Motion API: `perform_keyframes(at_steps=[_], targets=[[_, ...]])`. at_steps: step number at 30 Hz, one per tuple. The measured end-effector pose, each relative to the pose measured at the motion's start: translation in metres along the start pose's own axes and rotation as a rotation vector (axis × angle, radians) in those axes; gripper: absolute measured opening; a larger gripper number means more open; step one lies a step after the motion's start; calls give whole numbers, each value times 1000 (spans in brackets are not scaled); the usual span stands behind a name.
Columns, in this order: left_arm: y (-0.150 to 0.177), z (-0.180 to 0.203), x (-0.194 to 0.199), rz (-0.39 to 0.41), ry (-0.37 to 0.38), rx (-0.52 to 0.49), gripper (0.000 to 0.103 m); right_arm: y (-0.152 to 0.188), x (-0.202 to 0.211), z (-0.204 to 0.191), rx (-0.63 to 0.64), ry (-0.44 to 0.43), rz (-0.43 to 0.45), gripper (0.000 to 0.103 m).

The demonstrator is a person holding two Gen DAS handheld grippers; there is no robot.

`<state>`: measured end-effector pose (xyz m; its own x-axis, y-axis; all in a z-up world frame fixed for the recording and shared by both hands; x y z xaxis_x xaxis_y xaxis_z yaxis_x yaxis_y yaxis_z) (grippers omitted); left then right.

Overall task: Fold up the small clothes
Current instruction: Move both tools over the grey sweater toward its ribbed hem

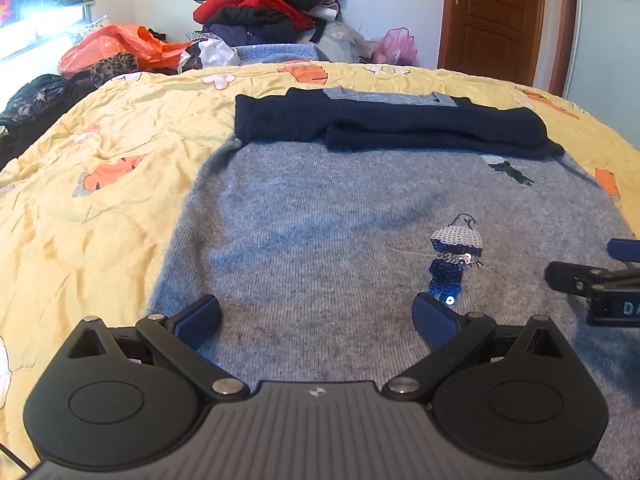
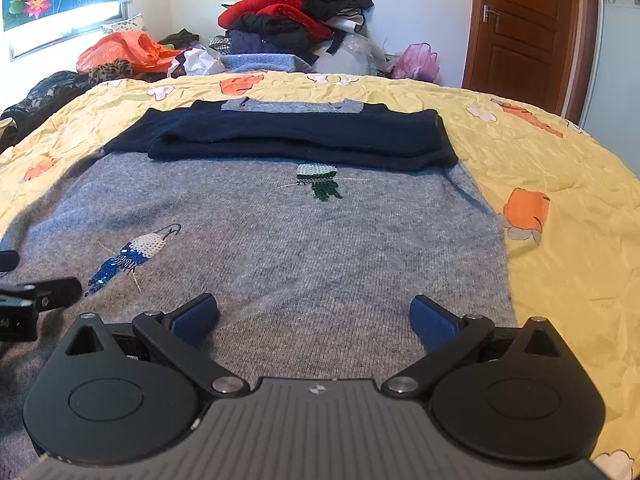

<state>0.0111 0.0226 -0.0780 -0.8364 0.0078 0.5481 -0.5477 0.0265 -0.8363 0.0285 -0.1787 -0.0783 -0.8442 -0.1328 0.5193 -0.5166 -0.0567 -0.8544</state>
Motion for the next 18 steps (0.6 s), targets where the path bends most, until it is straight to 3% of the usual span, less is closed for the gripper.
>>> perform_keyframes(at_steps=[11, 18], targets=[[33, -15, 56, -33, 8, -25, 103, 52, 89, 9, 37, -43, -25, 103], [54, -2, 87, -64, 57, -88, 103, 66, 113, 2, 41, -48, -52, 103]])
Point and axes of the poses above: each gripper's, at about its wrist camera, not at the fingertips, and x roughly against the way its jaws point, z to its right, y to its underside, the point moved 10 cm from there along -x, roughly the way its jaws point, and after that the axes turned 9 degrees about z, right-handed, at the moved point
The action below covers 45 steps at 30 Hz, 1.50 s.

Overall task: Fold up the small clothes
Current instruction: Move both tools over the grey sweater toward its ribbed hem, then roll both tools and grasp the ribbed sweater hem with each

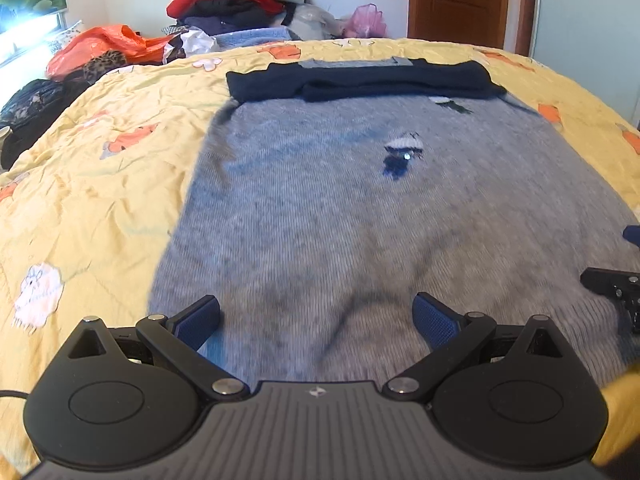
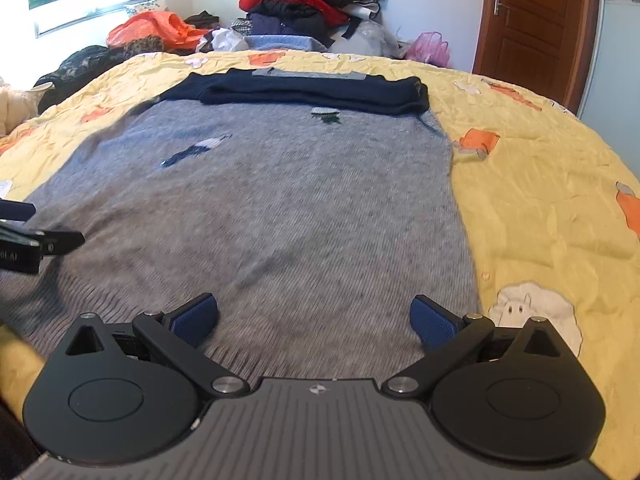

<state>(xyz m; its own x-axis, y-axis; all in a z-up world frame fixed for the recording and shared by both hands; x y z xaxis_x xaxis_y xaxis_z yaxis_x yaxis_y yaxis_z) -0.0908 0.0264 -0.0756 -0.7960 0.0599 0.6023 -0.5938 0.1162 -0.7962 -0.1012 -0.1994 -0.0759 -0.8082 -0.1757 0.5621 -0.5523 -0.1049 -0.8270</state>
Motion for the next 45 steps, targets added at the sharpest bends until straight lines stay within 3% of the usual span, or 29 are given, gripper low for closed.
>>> perform_keyframes(at_steps=[10, 15, 19, 21, 23, 26, 31, 33, 35, 37, 42, 45], targets=[[11, -2, 15, -29, 29, 20, 103, 10, 18, -1, 23, -29, 1, 103], [10, -28, 26, -30, 4, 84, 103, 15, 40, 3, 13, -118, -56, 102], [14, -71, 29, -54, -47, 185, 103, 14, 69, 34, -172, -200, -79, 102], [25, -92, 23, -101, -71, 248, 103, 17, 76, 60, -296, -198, -108, 102], [25, -100, 24, -92, -62, 274, 103, 23, 78, 82, -405, -187, -137, 101], [18, -96, 23, -94, 25, 341, 103, 26, 72, 94, -533, -245, -172, 100], [8, -79, 21, -159, 405, 686, 103, 21, 57, 74, -662, -431, -249, 99], [12, -76, 19, -195, 498, 793, 103, 20, 55, 65, -685, -497, -286, 94], [13, -79, 18, -199, 525, 841, 103, 21, 54, 64, -688, -513, -325, 76], [12, -83, 18, -209, 547, 877, 103, 22, 54, 70, -699, -503, -337, 67], [10, -83, 14, -239, 569, 889, 103, 20, 51, 85, -749, -469, -300, 69], [7, -78, 8, -246, 585, 888, 103, 12, 41, 100, -802, -436, -239, 76]])
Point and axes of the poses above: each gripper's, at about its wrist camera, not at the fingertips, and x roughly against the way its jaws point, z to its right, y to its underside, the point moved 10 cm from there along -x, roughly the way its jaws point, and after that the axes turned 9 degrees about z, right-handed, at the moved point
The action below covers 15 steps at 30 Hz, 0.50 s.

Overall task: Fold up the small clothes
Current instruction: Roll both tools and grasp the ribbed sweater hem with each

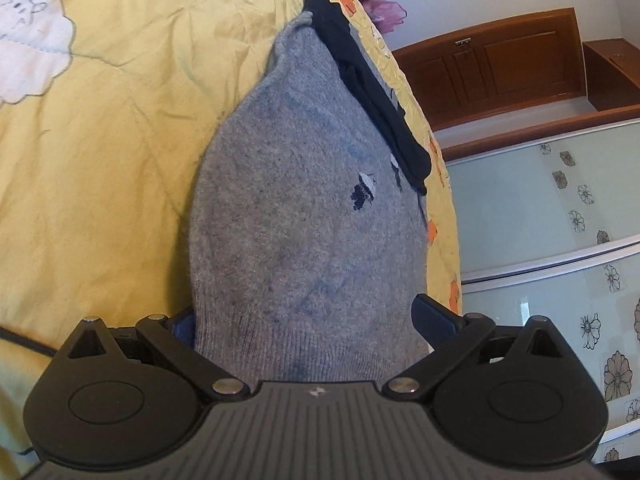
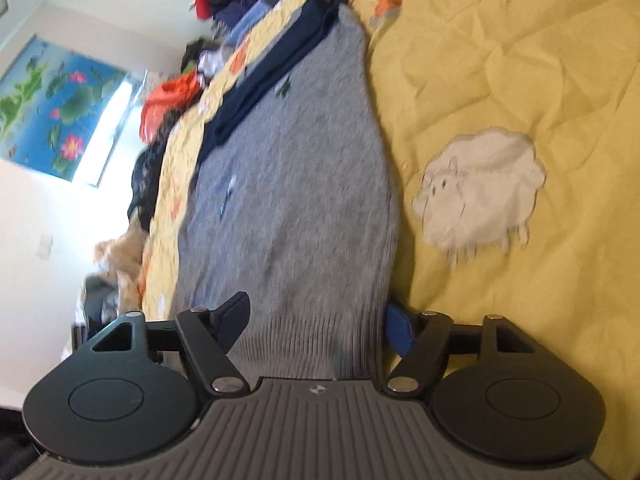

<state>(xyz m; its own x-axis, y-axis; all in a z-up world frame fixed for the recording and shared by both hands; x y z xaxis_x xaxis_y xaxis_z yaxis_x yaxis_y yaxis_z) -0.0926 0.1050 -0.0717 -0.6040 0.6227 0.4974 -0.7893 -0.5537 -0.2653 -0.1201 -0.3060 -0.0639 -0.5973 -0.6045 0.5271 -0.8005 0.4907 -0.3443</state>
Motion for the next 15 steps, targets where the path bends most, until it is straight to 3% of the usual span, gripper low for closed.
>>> perform_keyframes(at_steps=[4, 7, 9, 13, 15], targets=[[-7, 7, -17, -13, 13, -23, 103, -35, -12, 17, -144, -38, 89, 79], [-10, 10, -22, -21, 20, -27, 102, -50, -22, 21, -225, -81, 104, 79], [-7, 7, -19, -28, 28, -24, 102, -40, -29, 12, -198, -99, 38, 78], [4, 2, -7, -46, 49, -15, 102, 12, -30, -9, -61, -112, -192, 68], [8, 1, -4, -52, 35, -36, 95, 25, -23, -8, -64, -99, -229, 56]])
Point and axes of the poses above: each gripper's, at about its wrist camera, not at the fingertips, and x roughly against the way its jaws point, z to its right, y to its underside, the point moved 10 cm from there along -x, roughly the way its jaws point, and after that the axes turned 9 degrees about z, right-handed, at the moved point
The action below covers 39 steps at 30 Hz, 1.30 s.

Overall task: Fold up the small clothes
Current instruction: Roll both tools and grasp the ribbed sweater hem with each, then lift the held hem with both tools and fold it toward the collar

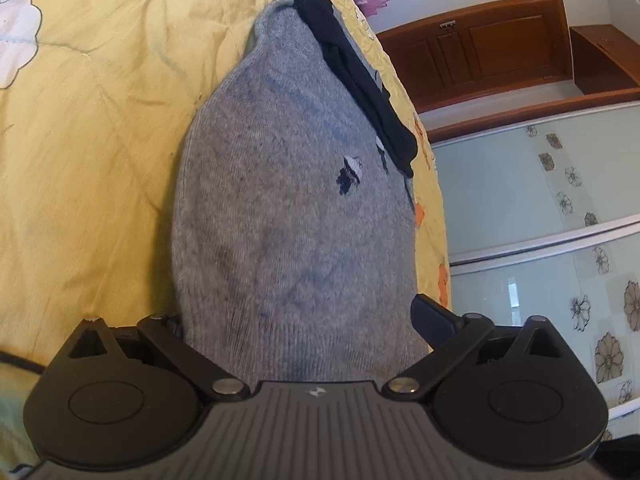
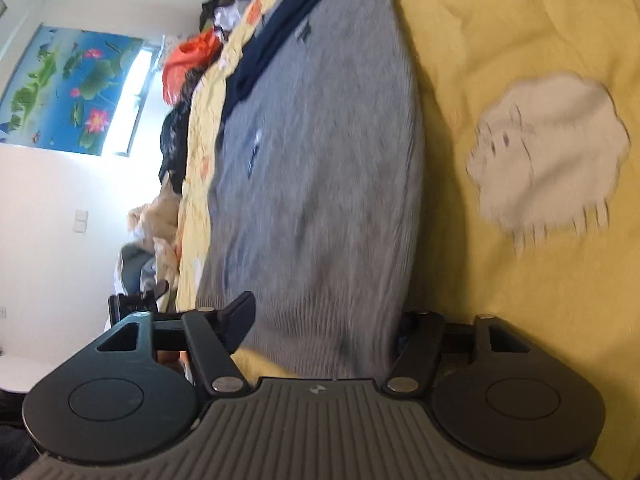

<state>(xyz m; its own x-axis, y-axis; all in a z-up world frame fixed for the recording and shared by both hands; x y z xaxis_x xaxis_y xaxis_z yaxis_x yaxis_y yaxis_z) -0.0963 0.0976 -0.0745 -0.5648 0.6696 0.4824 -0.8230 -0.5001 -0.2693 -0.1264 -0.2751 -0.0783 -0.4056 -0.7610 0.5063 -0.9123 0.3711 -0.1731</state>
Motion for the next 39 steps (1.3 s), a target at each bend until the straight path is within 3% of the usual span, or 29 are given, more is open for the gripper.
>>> perform_keyframes(at_steps=[1, 2, 3, 7, 10, 14, 20, 29, 34, 39], targets=[[0, -1, 0, -5, -17, -18, 90, 2, 2, 5, -5, 26, 1, 39], [0, -2, 0, -17, -37, -33, 72, 3, 4, 11, -10, 59, 5, 18], [0, -6, -2, -35, -66, -43, 51, 2, 4, 18, -17, 93, 9, 11], [-3, -15, -2, -73, -97, -43, 38, 3, 3, 21, -36, 71, 18, 9], [-2, -21, -5, -82, -169, -81, 8, 4, 3, 17, -13, 64, 24, 13], [-5, -17, -1, -68, -173, -131, 7, -1, 10, 6, 34, 32, 44, 13], [-45, 16, 12, 48, -56, -143, 7, -49, 37, -34, 82, -92, 184, 13], [-171, 82, -23, 231, 61, -224, 7, -195, 30, -71, 100, -236, 417, 13], [-241, 104, -70, 281, 81, -242, 7, -274, -6, -73, 67, -253, 474, 13], [-297, 93, -122, 304, 34, -212, 6, -346, -46, -55, 19, -207, 495, 13]])
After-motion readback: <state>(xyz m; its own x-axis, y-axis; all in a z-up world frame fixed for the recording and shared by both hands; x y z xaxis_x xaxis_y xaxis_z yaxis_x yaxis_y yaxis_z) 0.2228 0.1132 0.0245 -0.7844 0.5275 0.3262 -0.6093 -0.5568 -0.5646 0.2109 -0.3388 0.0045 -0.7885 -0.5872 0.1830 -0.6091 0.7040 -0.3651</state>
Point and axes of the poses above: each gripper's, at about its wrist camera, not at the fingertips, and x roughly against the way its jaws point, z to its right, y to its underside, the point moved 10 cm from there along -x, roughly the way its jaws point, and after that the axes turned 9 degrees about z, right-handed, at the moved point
